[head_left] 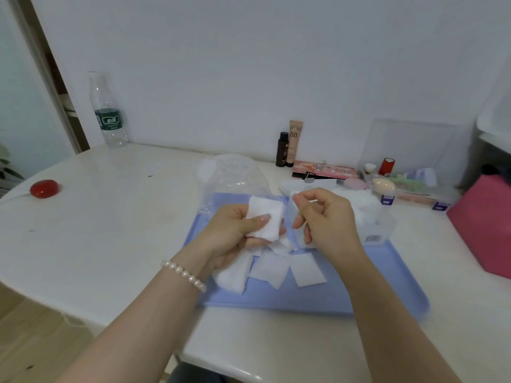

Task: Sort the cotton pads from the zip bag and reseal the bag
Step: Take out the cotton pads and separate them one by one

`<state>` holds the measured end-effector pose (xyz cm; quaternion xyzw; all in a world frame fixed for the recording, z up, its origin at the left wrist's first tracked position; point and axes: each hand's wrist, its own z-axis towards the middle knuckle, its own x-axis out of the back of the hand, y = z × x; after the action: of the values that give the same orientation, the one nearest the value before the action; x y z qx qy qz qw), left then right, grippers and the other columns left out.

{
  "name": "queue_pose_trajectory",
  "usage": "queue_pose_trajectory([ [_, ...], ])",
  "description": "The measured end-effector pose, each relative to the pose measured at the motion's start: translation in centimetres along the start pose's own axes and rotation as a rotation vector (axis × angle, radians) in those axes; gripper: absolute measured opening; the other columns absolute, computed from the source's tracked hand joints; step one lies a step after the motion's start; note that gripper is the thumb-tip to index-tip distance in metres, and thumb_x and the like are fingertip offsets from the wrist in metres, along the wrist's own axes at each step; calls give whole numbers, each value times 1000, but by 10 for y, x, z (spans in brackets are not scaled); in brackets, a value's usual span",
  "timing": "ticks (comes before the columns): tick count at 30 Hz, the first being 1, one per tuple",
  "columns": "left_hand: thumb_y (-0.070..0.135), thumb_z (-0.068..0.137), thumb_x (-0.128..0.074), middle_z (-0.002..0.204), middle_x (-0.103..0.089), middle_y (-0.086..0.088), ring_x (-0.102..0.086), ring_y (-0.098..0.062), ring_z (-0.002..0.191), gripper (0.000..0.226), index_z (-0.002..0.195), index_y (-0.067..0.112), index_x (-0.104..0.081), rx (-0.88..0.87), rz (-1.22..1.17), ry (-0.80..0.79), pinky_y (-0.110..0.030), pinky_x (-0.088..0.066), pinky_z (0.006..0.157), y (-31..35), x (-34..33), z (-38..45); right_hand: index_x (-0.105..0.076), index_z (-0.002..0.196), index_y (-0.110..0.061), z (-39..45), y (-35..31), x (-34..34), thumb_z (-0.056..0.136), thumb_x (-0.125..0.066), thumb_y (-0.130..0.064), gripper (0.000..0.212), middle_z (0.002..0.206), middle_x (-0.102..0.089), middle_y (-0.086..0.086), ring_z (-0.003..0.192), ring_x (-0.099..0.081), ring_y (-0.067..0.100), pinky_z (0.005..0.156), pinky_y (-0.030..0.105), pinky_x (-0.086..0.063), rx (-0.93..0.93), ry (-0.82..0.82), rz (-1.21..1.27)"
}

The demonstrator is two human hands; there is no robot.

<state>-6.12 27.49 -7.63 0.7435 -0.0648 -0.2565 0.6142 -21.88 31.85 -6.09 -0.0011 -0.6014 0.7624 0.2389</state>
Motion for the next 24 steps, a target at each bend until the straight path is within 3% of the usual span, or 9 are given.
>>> queue_pose_trajectory([
  [4, 2, 93, -49, 90, -72, -16, -72, -22, 78, 17, 103, -5, -61, -11, -152, 136, -30, -59, 68, -2, 10, 9, -64, 68, -21, 2, 9, -3, 83, -61, -6, 21, 69, -67, 1, 46, -53, 10, 56, 32, -52, -1, 5, -310],
  [6, 2, 94, -49, 89, -72, -15, -72, -22, 78, 16, 103, -4, -60, -1, -154, 172, -32, -58, 70, -6, 12, 12, -70, 85, -16, -2, 11, -12, 81, -65, -11, 8, 90, -69, 3, 68, -61, 17, 75, 35, -54, -1, -82, -425],
  [9, 1, 95, -46, 88, -72, -15, -71, -23, 79, 15, 97, -2, -61, 2, -160, 195, -33, -57, 72, -10, 13, 14, -66, 107, -15, -6, 13, -21, 76, -73, -31, 35, 110, -64, 0, 101, -58, 18, 88, 28, -45, -1, -141, -604],
  [12, 1, 95, -45, 88, -73, -16, -70, -25, 81, 16, 100, -3, -60, -10, -180, 180, -34, -57, 74, -12, 15, 14, -62, 109, -14, -7, 14, -24, 77, -70, -35, 40, 111, -61, 0, 105, -56, 20, 87, 31, -45, -24, -177, -721],
  [14, 1, 95, -45, 90, -73, -17, -71, -26, 83, 16, 100, -2, -60, -16, -202, 160, -36, -56, 76, -12, 16, 13, -62, 94, -10, -8, 16, -27, 81, -63, -25, 20, 95, -63, 4, 92, -58, 24, 75, 32, -46, 22, -180, -814],
  [16, 1, 95, -44, 93, -72, -19, -71, -27, 85, 16, 99, -2, -60, -24, -239, 131, -37, -56, 77, -10, 17, 12, -55, 77, -6, -8, 20, -29, 83, -54, -15, 11, 73, -57, 6, 75, -54, 27, 59, 32, -38, 66, -141, -857],
  [19, 1, 95, -44, 93, -72, -20, -71, -27, 84, 17, 98, -3, -60, -36, -295, 89, -36, -55, 76, -9, 18, 11, -64, 79, -6, -5, 23, -23, 85, -55, -10, 12, 74, -65, 6, 70, -57, 20, 60, 28, -41, 120, 25, -638],
  [22, 1, 95, -43, 94, -72, -19, -71, -28, 85, 17, 99, -1, -59, -46, -321, 86, -36, -54, 77, -10, 19, 11, -62, 77, -20, -4, 11, -17, 85, -61, -6, 16, 70, -61, -8, 59, -53, -2, 55, 9, -39, 105, 253, -175],
  [24, 1, 95, -44, 95, -72, -18, -71, -27, 87, 17, 101, -1, -59, -54, -318, 87, -35, -55, 78, -11, 17, 12, -59, 76, -23, -1, 7, -14, 86, -60, -2, 23, 66, -60, -5, 50, -51, -1, 51, 14, -42, 24, 285, 143],
])
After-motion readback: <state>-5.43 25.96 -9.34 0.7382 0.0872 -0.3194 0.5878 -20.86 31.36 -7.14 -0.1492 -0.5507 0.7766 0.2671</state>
